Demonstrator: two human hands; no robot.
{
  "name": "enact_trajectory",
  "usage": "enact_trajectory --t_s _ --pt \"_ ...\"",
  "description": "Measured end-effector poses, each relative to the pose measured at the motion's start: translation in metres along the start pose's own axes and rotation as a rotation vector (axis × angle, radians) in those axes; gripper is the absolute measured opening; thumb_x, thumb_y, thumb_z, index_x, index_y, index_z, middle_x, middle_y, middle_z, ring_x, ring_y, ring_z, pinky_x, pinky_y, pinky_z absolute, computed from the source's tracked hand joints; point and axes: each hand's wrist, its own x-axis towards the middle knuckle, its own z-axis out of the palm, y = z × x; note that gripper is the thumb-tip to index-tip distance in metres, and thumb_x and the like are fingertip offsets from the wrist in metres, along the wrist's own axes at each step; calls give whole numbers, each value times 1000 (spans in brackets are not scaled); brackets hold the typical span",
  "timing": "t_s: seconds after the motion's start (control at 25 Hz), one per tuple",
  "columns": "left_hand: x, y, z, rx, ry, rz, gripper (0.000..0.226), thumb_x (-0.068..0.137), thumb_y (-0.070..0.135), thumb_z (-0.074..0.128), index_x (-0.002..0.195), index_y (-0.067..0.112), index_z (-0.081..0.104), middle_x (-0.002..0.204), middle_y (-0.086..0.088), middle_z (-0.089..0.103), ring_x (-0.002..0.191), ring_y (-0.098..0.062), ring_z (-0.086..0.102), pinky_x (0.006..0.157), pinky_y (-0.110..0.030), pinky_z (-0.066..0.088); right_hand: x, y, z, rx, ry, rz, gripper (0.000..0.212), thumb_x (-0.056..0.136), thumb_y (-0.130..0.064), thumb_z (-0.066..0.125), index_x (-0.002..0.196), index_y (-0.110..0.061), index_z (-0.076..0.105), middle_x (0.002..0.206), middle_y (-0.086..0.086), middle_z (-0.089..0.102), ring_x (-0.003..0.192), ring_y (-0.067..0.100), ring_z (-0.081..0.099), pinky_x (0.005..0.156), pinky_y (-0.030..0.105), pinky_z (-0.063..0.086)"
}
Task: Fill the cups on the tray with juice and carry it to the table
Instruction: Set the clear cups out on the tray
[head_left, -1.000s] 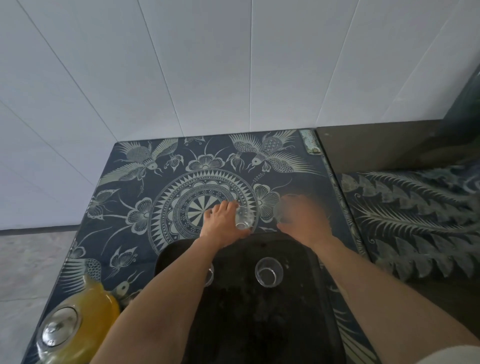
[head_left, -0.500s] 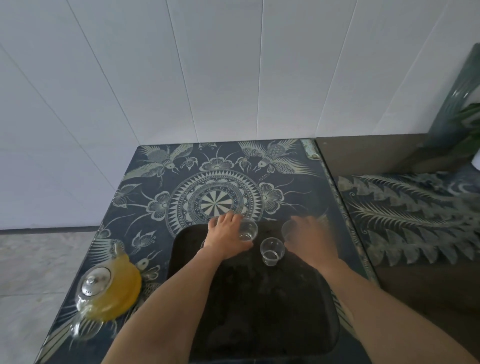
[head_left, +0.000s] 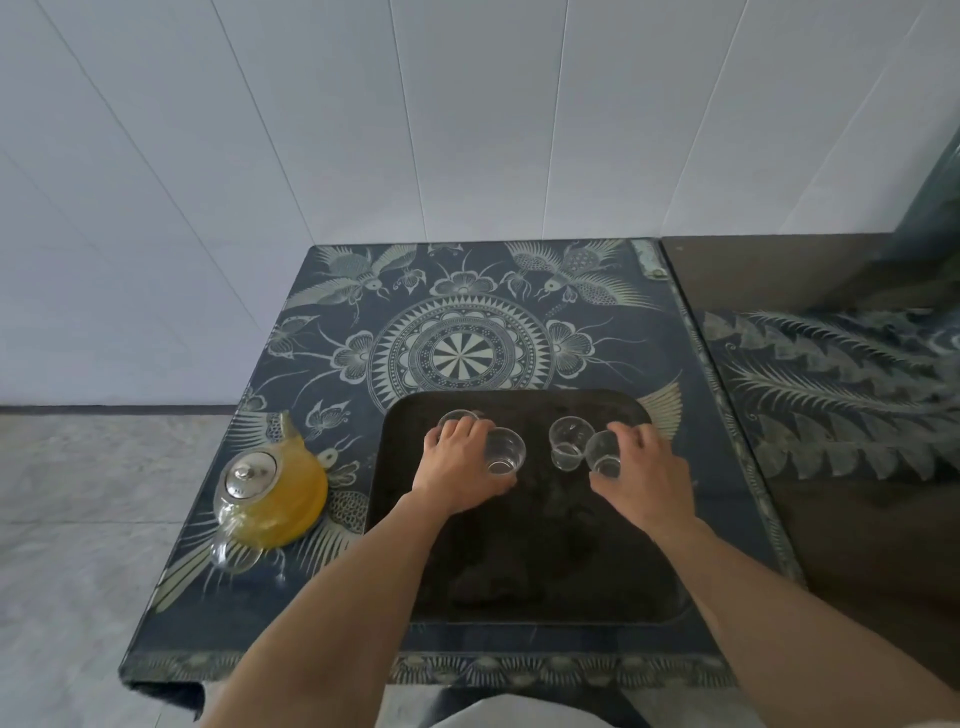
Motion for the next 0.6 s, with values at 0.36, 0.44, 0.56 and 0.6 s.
enact_trajectory --t_s 0.36,0.44,0.56,0.6 --pt "-39 -31 19 -13 -93 -41 84 68 66 61 140 27 41 132 6 50 125 -19 43 105 -41 34 -34 -20 27 -2 -114 -45 74 84 -56 68 146 -24 44 135 3 54 120 24 58 94 43 53" --pt "-44 -36 22 -13 -111 -50 84 68 66 63 139 27 41 130 6 50 124 -18 44 105 -41 34 -36 -24 31 -5 -122 -58 75 83 -57 69 146 -25 44 136 3 54 121 24 58 95 45 53" --pt "-49 -43 27 -22 -133 -57 85 67 65 65 139 27 41 131 7 49 124 -17 45 106 -41 34 -37 -28 36 -1 -145 -57 77 83 -57 70 147 -26 43 137 3 53 123 25 58 98 47 52" --pt "-50 -44 28 -25 -142 -58 85 67 64 66 139 27 41 130 7 50 123 -17 45 106 -41 34 -37 -29 37 -6 -154 -56 77 83 -57 70 148 -26 42 138 3 53 124 25 57 98 47 52"
